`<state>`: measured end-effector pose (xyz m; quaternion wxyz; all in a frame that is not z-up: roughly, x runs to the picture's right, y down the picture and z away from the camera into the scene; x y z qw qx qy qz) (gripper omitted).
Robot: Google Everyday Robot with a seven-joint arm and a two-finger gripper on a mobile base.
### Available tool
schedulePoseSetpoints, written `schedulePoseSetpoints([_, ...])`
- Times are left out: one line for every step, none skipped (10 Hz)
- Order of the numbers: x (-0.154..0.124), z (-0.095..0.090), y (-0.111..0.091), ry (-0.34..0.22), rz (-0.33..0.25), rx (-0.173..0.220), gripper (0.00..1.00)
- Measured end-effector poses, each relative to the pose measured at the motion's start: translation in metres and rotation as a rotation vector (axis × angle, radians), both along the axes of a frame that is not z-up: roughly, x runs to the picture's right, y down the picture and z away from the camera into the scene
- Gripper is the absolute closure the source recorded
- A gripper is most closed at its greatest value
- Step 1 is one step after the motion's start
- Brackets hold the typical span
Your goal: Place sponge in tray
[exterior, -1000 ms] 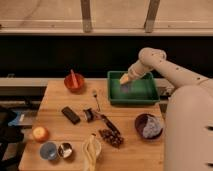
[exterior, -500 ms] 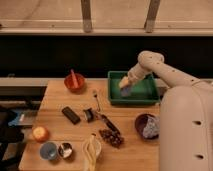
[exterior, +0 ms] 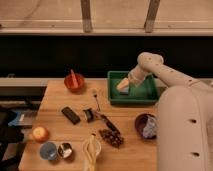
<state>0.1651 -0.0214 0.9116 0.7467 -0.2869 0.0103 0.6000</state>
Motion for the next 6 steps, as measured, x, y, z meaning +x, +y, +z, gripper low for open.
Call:
schedulePoseSetpoints([-0.001, -0.009, -0.008, 0.003, -0.001, 0.029, 0.2])
schedulePoseSetpoints([0.0, -0.023, -0.019, 0.01, 0.002, 0.072, 0.2])
schedulePoseSetpoints([0.001, -0.04, -0.032, 0.019, 0.01, 0.118, 0.2])
schedulePoseSetpoints([0.003, -0.06, -0.046, 0.035, 0.02, 0.166, 0.2])
schedulePoseSetpoints([0.006, -0.073, -0.053, 0.046, 0.029, 0.196, 0.2])
schedulePoseSetpoints([0.008, -0.079, -0.057, 0.053, 0.03, 0.211, 0.2])
